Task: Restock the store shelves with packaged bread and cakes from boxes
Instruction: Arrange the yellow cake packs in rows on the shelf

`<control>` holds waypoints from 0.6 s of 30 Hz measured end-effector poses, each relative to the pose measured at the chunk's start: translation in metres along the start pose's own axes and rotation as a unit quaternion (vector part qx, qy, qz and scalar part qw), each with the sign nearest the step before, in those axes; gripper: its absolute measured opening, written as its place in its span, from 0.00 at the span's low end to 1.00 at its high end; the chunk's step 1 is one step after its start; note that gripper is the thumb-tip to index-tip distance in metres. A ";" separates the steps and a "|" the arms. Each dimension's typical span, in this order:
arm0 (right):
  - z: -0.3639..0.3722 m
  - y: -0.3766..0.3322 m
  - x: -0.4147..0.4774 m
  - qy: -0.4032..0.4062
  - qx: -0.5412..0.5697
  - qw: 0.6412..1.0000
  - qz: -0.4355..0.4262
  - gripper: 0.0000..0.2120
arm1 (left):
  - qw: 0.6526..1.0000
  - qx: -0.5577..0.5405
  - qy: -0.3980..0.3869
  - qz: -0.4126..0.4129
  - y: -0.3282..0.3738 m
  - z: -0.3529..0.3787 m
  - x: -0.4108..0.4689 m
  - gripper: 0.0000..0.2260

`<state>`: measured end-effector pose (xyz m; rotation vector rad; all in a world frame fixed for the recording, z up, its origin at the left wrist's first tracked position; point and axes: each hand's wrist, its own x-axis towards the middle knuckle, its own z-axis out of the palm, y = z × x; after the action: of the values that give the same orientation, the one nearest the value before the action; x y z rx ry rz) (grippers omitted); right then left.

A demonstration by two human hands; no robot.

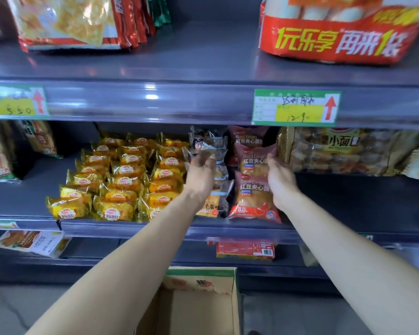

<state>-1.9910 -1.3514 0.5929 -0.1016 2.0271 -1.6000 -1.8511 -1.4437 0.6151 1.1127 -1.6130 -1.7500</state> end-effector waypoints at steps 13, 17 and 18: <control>-0.039 0.046 0.016 -0.094 0.012 0.984 0.153 0.16 | 0.980 0.127 -0.088 -0.127 -0.050 0.091 0.006 0.28; -0.043 0.039 0.034 -0.054 0.031 0.995 0.074 0.16 | 0.994 0.048 -0.057 -0.084 -0.052 0.098 0.013 0.27; -0.045 0.036 0.038 -0.050 0.034 0.996 0.059 0.16 | 0.994 0.036 -0.050 -0.085 -0.050 0.100 0.016 0.27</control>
<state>-2.0341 -1.3167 0.5525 -0.0348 1.8665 -1.5578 -1.9344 -1.3925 0.5585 1.2461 -1.6970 -1.8963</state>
